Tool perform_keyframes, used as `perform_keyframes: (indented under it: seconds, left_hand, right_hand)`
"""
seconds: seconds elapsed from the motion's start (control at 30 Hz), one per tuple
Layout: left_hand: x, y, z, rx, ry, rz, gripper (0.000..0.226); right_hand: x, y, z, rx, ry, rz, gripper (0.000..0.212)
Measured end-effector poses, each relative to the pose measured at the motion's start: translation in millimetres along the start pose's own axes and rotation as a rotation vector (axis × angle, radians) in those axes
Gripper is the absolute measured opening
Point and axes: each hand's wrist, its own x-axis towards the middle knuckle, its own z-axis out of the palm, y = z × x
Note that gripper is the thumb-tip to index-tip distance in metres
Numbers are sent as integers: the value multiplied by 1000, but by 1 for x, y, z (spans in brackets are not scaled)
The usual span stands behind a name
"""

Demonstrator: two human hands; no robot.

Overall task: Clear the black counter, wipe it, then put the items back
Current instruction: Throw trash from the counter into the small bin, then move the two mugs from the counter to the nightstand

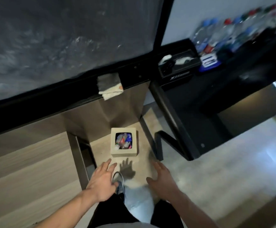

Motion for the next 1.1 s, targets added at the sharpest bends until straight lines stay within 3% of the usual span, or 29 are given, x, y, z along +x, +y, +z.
perform_keyframes:
  seconds: [0.2,0.37,0.67,1.1]
  left_hand:
    - [-20,85,-21,42,112,63,82]
    - [-23,182,-13,-33,223,67,84]
    - [-56,352,14,-105,336,81,75]
    - [-19,446,-25,-199,394,75,75]
  right_hand:
    - [-44,46,-74,-65,125,-170,69]
    - [-75,110,-153,30,110,-163,77]
    - [-111,223,-265,-48,165,-252,80]
    - [-67,266,-382,-50,180,-263,83]
